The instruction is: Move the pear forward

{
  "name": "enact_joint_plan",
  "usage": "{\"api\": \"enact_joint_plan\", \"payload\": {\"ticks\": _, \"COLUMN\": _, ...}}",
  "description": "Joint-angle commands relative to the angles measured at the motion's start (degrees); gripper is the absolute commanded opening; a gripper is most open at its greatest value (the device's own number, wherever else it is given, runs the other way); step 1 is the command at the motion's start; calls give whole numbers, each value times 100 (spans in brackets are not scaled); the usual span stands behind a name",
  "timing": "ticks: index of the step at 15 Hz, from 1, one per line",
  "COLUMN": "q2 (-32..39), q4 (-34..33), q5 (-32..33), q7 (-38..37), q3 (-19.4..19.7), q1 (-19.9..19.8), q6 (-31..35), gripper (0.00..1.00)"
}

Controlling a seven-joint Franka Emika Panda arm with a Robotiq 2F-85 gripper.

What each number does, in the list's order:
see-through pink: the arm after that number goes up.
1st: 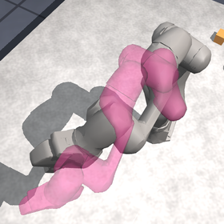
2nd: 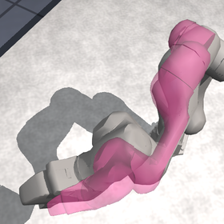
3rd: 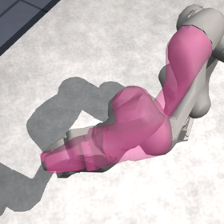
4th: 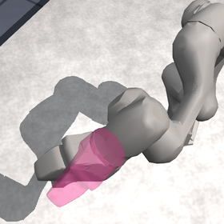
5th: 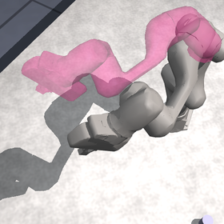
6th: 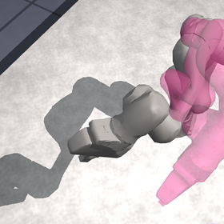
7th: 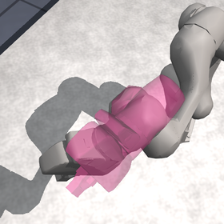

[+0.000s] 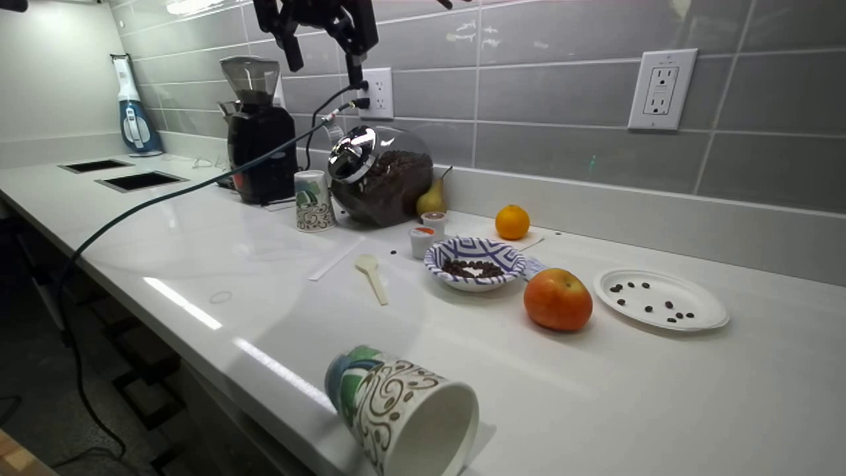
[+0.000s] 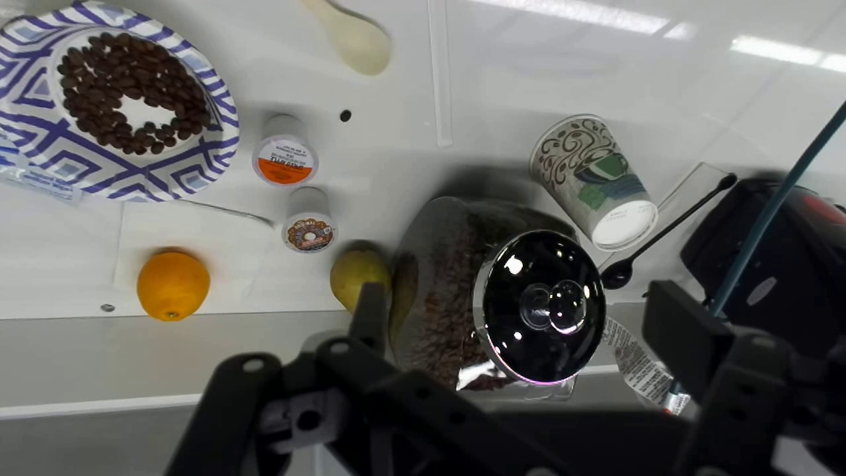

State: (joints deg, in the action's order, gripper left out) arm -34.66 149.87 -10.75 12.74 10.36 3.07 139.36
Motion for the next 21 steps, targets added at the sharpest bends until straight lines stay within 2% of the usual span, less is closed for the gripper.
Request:
{"api": "enact_joint_plan", "payload": {"ticks": 1, "q2": 392, "q4": -277, "q5": -63, "q7": 5, "q3": 36, "q1": -50, "q6": 362, "gripper": 100}}
{"api": "enact_joint_plan", "payload": {"ticks": 5, "q2": 1284, "q4": -872, "q5": -115, "q7": -132, "q3": 150, "q1": -79, "q6": 1304, "gripper": 100}}
{"api": "enact_joint_plan", "payload": {"ticks": 8, "q2": 1908, "q4": -1450, "q5": -651, "q7": 395, "q3": 547, "q1": 300, "q6": 1308, "gripper": 100}}
{"api": "enact_joint_plan", "payload": {"ticks": 10, "q2": 2274, "q4": -1847, "q5": -1522, "q7": 1210, "q3": 933, "q1": 666, "q6": 1153, "gripper": 100}}
{"api": "enact_joint_plan", "payload": {"ticks": 12, "q2": 2564, "q4": -2226, "q5": -2377, "q7": 2130, "q3": 1515, "q1": 1175, "q6": 1003, "gripper": 100}}
{"api": "enact_joint_plan", "payload": {"ticks": 15, "q2": 3106, "q4": -2778, "q5": -3750, "q7": 3448, "q3": 2088, "q1": 1564, "q6": 676, "gripper": 100}}
{"api": "enact_joint_plan", "payload": {"ticks": 18, "q2": 3840, "q4": -3325, "q5": -4935, "q7": 4364, "q3": 2272, "q1": 1484, "q6": 43, "gripper": 100}}
{"api": "enact_joint_plan", "payload": {"ticks": 19, "q2": 4105, "q4": -3502, "q5": -5247, "q7": 4508, "q3": 1415, "q1": 538, "q6": -191, "gripper": 100}}
{"api": "enact_joint_plan", "payload": {"ticks": 21, "q2": 4521, "q4": -3839, "q5": -5500, "q7": 4555, "q3": 986, "q1": 46, "q6": -425, "gripper": 100}}
